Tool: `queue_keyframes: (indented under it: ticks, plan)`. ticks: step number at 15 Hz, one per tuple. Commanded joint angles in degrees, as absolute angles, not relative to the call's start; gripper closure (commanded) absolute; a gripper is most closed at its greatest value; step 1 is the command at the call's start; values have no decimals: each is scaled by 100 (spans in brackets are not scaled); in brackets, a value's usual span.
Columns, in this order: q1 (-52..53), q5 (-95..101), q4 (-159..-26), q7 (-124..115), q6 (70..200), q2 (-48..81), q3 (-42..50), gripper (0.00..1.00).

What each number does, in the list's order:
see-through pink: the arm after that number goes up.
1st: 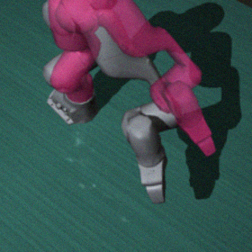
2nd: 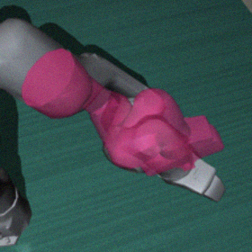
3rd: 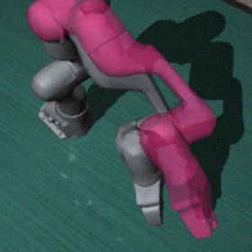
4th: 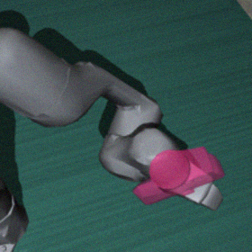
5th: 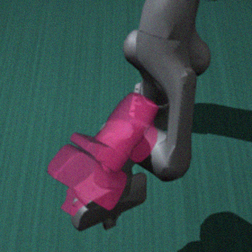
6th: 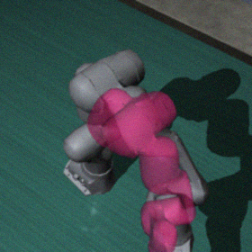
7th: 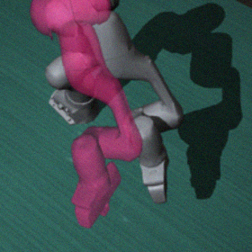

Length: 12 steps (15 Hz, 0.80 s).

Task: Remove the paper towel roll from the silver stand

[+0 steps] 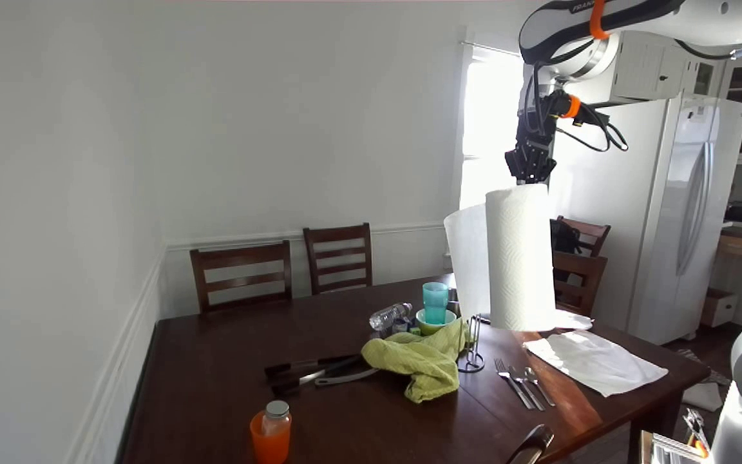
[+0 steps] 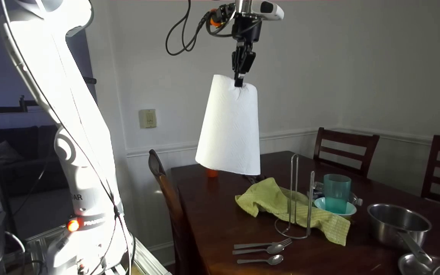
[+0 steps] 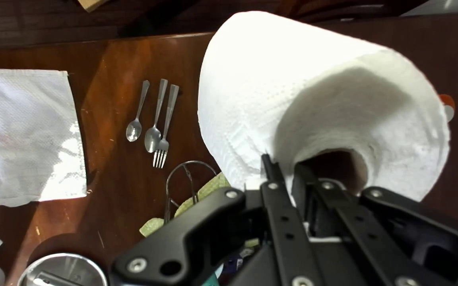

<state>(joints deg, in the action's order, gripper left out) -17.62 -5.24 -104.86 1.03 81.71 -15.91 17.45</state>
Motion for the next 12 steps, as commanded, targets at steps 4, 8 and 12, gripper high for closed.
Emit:
queue_keyframes:
  ticks: [4,8,12]
  plan:
    - [-1753,-274,-11317,-53,8170,-2048,1674,97]
    - [-1800,-72,-12067,-83,8872,-2379,1671,97]
    - [-1897,-73,-12944,-353,9973,-2662,1683,97]
